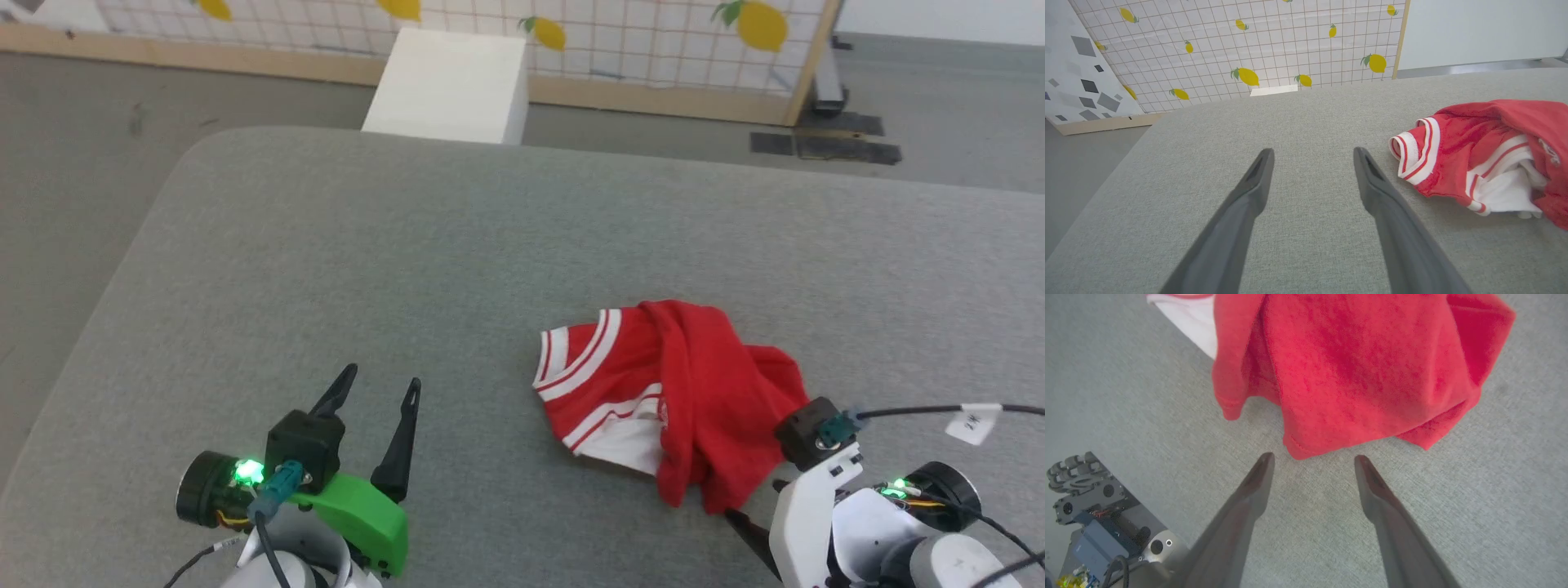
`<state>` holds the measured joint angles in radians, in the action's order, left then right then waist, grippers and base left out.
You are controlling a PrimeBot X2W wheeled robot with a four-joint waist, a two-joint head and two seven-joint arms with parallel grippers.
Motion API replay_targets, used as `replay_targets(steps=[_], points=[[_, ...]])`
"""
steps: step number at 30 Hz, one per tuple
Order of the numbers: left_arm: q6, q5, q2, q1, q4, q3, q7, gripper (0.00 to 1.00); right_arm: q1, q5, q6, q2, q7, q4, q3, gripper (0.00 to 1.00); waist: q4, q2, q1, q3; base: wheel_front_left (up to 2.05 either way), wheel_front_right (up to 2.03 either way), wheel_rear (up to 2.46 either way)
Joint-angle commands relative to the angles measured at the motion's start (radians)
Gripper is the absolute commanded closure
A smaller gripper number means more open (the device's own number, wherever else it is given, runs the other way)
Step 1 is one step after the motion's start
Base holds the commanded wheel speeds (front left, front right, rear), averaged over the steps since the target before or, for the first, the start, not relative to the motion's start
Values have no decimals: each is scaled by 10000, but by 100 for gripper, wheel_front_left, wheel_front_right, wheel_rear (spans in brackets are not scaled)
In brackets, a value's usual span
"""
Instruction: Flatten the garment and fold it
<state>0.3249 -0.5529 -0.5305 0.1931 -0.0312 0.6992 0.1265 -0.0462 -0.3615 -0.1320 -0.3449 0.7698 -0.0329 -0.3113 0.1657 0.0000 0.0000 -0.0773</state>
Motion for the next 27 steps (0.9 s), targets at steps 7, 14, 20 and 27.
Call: replay_targets(steps=[7,14,20,27], points=[[-4,243,261,444,236,103,231,0,-674,207,13,-192,636,751,-55,0,1064,0,0,-833,0,0,0],[25,316,376,572,361,143,400,0,-759,465,13,-329,535,1382,-225,93,1373,0,0,-1215,0,0,0],[71,259,469,555,524,162,445,0,-698,567,13,-440,-32,1540,-135,100,1209,0,0,-1103,0,0,0],[-20,30,499,412,727,200,395,0,-329,328,13,-739,-465,507,167,100,617,0,0,-357,0,0,0]])
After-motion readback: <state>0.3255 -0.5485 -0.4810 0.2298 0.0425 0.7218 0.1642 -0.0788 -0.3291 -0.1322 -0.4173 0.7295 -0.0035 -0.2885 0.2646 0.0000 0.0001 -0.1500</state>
